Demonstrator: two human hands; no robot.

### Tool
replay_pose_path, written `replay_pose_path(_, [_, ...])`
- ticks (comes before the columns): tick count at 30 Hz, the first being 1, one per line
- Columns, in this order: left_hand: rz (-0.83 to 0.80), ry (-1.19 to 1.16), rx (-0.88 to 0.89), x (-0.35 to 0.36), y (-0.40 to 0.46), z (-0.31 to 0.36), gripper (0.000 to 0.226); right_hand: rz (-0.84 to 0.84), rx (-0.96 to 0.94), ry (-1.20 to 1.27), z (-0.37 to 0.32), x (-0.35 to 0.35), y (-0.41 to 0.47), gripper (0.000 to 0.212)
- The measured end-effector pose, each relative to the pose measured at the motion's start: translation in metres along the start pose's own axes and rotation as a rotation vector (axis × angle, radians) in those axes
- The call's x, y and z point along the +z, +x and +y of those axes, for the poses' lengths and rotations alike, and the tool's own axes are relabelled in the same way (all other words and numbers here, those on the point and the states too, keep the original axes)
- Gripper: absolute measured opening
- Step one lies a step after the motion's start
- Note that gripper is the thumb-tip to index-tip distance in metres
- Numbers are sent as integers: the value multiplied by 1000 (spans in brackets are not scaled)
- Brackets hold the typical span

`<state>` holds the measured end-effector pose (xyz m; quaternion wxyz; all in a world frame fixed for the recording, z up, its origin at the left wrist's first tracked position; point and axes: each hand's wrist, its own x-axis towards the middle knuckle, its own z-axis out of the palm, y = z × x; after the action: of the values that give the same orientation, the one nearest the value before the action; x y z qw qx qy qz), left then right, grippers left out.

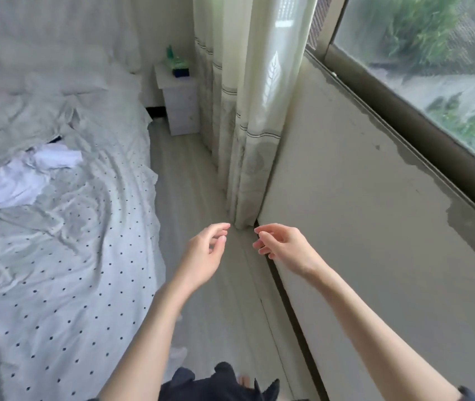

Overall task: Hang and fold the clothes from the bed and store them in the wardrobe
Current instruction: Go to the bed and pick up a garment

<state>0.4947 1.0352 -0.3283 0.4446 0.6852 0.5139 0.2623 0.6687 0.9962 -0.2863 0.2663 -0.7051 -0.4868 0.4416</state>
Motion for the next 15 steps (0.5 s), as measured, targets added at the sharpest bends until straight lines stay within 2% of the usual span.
replay_pose_path(4, [115, 3, -45, -24, 54, -4, 32, -90, -90, -30, -30, -9, 79, 24])
replay_pose_path(9, [293, 5, -200, -61, 133, -28, 30, -293, -203, -70, -79, 3, 202, 23])
replay_pose_path(12, [419, 13, -230, -84, 188, -37, 29, -386, -273, -75, -111, 10, 272, 20])
replay_pose_path(15, [516, 16, -280, -109, 238, -35, 29, -460, -285, -81, -144, 15, 340, 18])
